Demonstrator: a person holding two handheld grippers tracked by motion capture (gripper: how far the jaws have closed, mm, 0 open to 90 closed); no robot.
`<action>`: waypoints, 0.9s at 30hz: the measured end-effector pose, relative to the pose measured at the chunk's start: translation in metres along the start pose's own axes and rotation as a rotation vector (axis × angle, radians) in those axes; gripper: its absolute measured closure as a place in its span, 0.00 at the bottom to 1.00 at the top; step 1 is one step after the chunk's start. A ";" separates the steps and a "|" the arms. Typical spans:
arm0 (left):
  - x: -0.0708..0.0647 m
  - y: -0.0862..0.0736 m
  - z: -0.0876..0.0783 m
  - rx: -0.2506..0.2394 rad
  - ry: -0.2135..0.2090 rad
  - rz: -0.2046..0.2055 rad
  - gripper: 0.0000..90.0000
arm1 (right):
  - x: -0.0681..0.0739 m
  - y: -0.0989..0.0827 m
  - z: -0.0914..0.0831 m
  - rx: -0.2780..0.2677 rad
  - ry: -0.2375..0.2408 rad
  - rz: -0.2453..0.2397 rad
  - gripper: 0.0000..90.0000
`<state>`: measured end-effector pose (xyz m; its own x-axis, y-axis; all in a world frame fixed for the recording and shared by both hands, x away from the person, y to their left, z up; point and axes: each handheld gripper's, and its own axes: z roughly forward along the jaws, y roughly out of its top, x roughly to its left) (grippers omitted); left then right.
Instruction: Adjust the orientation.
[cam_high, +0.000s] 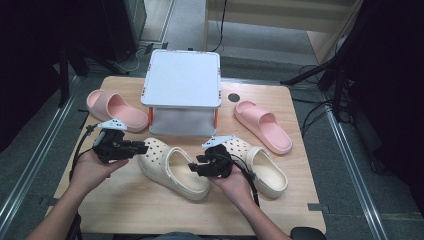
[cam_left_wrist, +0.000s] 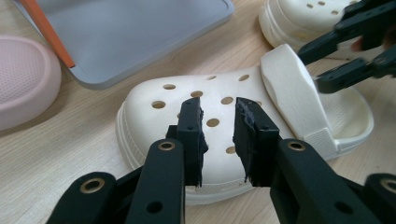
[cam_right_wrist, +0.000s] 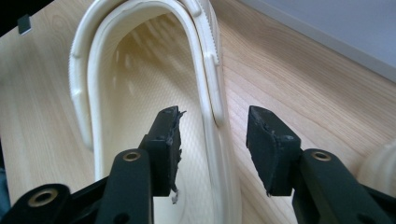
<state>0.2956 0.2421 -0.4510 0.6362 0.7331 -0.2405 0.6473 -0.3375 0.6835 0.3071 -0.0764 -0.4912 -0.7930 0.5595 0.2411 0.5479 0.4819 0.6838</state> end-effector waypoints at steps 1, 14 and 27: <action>-0.001 0.000 0.001 0.004 -0.002 0.002 0.80 | 0.000 -0.001 -0.003 -0.006 0.001 -0.006 0.64; -0.006 -0.016 0.008 0.051 0.025 0.008 0.88 | -0.012 0.005 -0.003 -0.021 -0.014 0.003 0.89; -0.015 -0.033 0.021 0.108 0.042 -0.015 0.88 | -0.012 0.021 0.015 0.007 -0.049 -0.034 0.91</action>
<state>0.2738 0.2301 -0.4847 0.6099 0.7615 -0.2194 0.6994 -0.3869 0.6010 0.3317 -0.0627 -0.4904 -0.7973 0.5752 0.1831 0.5227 0.5061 0.6861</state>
